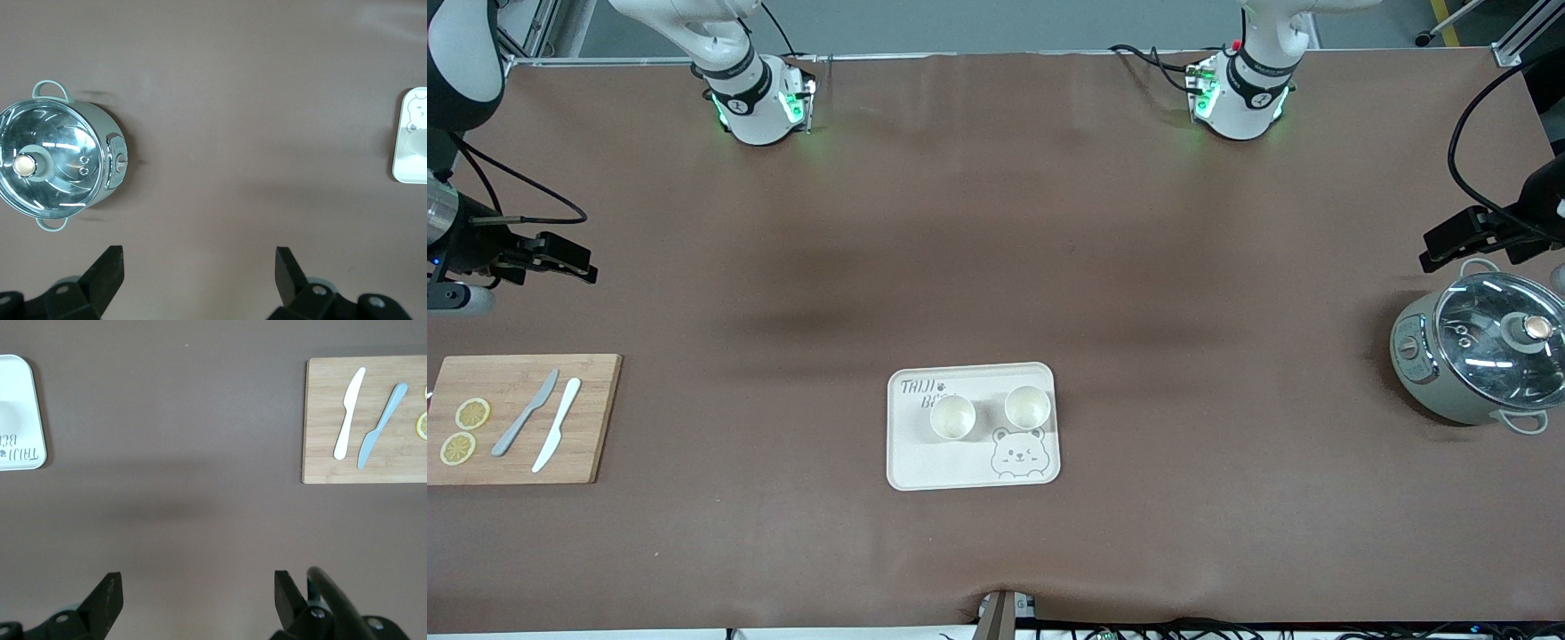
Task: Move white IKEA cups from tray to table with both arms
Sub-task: 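Move both grippers from rest toward the two white cups on the tray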
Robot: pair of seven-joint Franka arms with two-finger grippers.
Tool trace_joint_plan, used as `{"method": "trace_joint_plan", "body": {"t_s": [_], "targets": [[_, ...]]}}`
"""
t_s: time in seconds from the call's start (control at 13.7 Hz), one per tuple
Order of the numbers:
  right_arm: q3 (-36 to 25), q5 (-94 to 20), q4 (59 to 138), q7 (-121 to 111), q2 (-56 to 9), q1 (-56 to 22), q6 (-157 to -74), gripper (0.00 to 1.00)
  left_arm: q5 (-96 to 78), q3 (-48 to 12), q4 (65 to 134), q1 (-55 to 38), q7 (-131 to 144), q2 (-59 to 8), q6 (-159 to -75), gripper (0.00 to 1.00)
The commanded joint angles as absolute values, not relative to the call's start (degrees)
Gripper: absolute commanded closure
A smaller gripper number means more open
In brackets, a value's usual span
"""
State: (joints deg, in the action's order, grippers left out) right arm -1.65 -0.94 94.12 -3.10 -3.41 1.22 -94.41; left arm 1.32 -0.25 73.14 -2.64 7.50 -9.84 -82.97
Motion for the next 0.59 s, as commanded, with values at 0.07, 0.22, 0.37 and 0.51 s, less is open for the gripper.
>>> {"method": "trace_joint_plan", "body": {"t_s": [0.07,0.22,0.37,0.51], "targets": [[-1.14,-1.58,92.29,-2.99,-3.07,0.62,-94.57,0.0,1.23,-0.26,73.21,-2.55,7.21,-9.84,-82.7,0.0],[-1.05,-1.84,91.06,-2.81,-4.04,-0.87,-94.66,0.0,2.89,-0.26,73.3,-3.16,7.64,-11.07,-82.71,0.0],[-1.14,-3.77,88.43,0.06,-6.14,-2.19,-94.48,0.0,5.01,-1.31,73.74,-3.52,7.82,-12.74,-83.49,0.0],[-1.14,-4.04,87.98,3.68,-7.11,-4.29,-94.74,0.0,4.92,-2.02,73.74,-3.52,8.0,-14.41,-83.67,0.0]]}}
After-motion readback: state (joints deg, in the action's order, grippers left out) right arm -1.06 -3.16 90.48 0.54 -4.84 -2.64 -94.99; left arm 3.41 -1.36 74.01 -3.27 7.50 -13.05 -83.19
